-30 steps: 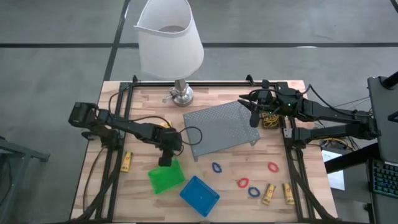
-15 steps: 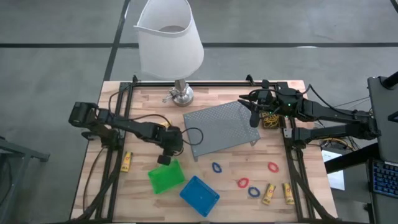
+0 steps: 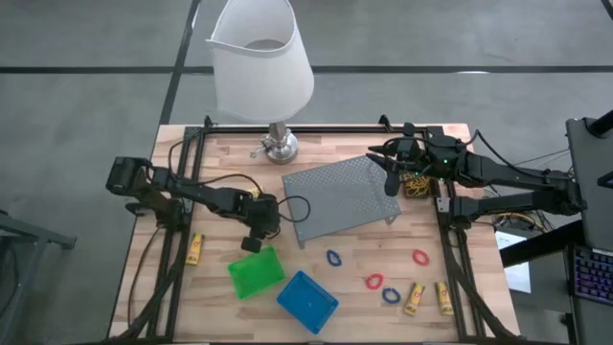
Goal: Pick & Place Office Desk Supplies
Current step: Put the yellow rubber band into the black basket
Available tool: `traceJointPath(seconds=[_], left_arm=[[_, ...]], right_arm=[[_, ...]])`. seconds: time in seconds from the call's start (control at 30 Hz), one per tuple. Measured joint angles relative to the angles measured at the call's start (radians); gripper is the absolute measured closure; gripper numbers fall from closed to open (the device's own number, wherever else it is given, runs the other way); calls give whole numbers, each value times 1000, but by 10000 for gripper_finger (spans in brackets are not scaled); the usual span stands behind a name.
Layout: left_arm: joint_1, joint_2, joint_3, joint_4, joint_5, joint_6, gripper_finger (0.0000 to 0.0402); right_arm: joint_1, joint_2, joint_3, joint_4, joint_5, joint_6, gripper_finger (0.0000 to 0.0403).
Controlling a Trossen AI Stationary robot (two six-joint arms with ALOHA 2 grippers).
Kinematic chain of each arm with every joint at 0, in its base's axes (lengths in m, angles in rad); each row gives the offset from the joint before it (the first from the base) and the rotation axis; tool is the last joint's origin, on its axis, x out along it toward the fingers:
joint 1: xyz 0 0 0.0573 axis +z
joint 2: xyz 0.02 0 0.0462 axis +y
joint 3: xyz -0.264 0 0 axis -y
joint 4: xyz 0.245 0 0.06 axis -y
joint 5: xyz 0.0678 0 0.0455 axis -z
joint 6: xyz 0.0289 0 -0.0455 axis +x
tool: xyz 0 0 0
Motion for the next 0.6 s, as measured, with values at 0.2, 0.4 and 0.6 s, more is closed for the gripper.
traceJointPath(seconds=[0.2, 0.4, 0.6], left_arm=[[16, 0, -2, 1, 0, 0, 266], [55, 14, -2, -1, 35, -4, 274], [64, 47, 3, 0, 58, -4, 282]], right_arm=[[0, 0, 0, 0, 0, 0, 316], [0, 0, 0, 0, 0, 0, 326], [0, 0, 0, -1, 0, 0, 335]])
